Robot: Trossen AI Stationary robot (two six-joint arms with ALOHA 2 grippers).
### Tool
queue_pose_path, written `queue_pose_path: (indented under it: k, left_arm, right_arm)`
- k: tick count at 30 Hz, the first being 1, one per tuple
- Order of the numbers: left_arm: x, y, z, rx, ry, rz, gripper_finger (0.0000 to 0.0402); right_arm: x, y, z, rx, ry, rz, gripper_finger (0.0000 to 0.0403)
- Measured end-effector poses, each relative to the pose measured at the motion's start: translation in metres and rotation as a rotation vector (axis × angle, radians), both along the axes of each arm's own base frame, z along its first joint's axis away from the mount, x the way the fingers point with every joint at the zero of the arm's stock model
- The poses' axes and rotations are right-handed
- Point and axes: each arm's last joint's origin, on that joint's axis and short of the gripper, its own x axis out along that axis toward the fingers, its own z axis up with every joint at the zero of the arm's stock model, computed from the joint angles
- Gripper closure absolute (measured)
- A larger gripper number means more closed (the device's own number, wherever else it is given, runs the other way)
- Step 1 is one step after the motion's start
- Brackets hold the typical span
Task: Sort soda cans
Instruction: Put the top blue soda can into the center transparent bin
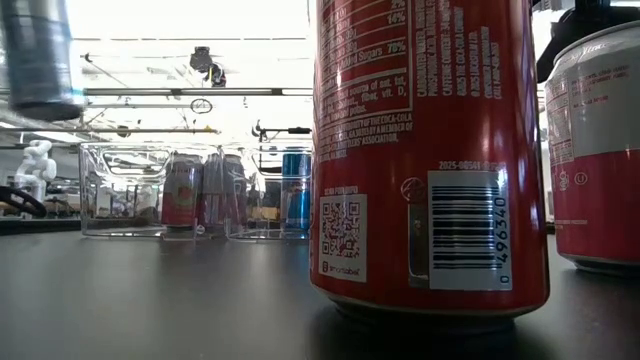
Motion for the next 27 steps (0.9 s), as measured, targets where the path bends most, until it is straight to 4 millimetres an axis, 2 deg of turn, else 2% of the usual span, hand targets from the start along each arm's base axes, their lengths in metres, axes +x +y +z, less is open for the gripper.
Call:
queue_pose_path:
  k: [5, 12, 17, 22, 27]
  left_arm:
    - [0.027, 0.018, 0.015, 0.031, -0.052, -0.063, 0.0153]
    - [0.084, 0.045, 0.030, 0.108, -0.085, -0.164, 0.0153]
    - [0.126, 0.075, 0.036, 0.146, -0.062, -0.220, 0.0153]
    - [0.166, 0.110, 0.031, 0.152, -0.038, -0.256, 0.0153]
    - [0.200, 0.145, 0.012, 0.135, 0.000, -0.277, 0.0153]
  right_arm:
    - [0.000, 0.000, 0.000, -0.004, 0.000, 0.005, 0.0021]
    - [0.000, 0.000, 0.000, -0.005, 0.001, 0.006, 0.0021]
    - [0.000, 0.000, 0.000, -0.006, 0.001, 0.007, 0.0021]
    - [0.000, 0.000, 0.000, -0.010, 0.001, 0.012, 0.0021]
    - [0.000, 0.000, 0.000, -0.023, 0.003, 0.028, 0.0021]
